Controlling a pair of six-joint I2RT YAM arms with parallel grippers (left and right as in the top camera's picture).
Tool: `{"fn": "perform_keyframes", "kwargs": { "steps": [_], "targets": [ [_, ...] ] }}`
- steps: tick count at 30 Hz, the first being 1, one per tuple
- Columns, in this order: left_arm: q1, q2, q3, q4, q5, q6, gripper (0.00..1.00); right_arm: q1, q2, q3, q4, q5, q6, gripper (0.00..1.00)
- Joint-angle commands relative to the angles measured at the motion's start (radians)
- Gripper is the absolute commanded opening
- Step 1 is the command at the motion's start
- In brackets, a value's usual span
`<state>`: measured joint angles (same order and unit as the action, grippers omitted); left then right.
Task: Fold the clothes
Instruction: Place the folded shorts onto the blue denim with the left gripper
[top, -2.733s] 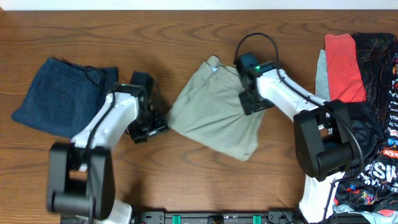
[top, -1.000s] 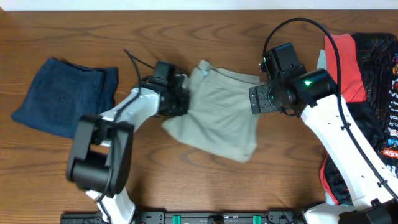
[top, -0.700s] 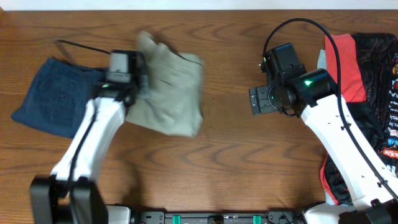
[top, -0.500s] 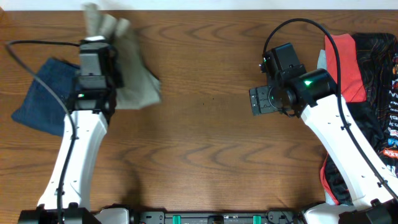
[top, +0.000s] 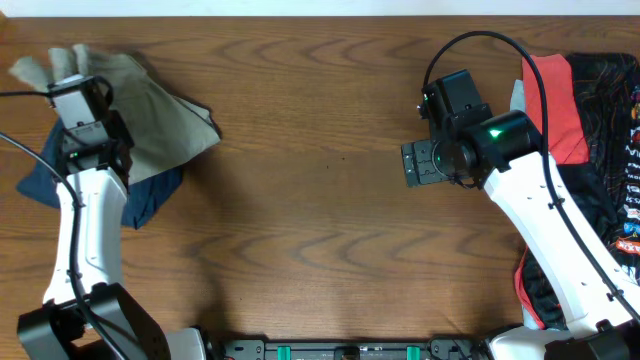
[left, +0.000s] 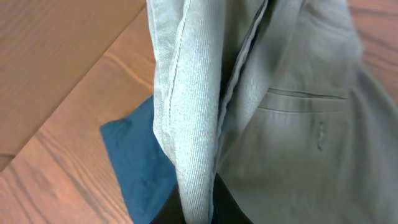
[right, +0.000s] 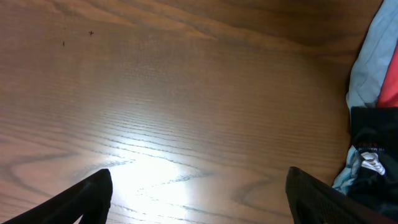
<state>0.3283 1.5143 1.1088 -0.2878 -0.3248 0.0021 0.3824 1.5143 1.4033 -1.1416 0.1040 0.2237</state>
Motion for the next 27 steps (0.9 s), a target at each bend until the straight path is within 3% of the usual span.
{"fn": "perform_keyframes", "kwargs": {
  "steps": [1,12,14,15,18,22,27],
  "targets": [
    [0.031,0.001,0.025,0.006,-0.034,-0.037,0.07,-0.004,-0.016,0.001,-0.003,0.000,0.007,0.88],
    [0.081,0.001,0.025,0.041,-0.028,-0.068,0.08,-0.004,-0.016,0.001,-0.004,0.000,0.007,0.88],
    [0.095,0.001,0.025,0.042,-0.028,-0.077,0.16,-0.004,-0.016,0.001,-0.003,0.000,0.007,0.88],
    [0.105,0.001,0.025,0.036,-0.028,-0.096,0.26,-0.004,-0.016,0.001,-0.003,0.000,0.007,0.88],
    [0.147,0.001,0.025,-0.006,-0.028,-0.207,0.41,-0.004,-0.016,0.001,-0.004,0.000,0.007,0.88],
    [0.212,0.002,0.019,-0.068,-0.027,-0.356,0.53,-0.004,-0.016,0.001,-0.003,0.000,0.007,0.88],
    [0.230,0.002,0.019,-0.069,0.090,-0.370,0.58,-0.005,-0.016,0.001,-0.004,0.000,0.007,0.89]
  ]
}}
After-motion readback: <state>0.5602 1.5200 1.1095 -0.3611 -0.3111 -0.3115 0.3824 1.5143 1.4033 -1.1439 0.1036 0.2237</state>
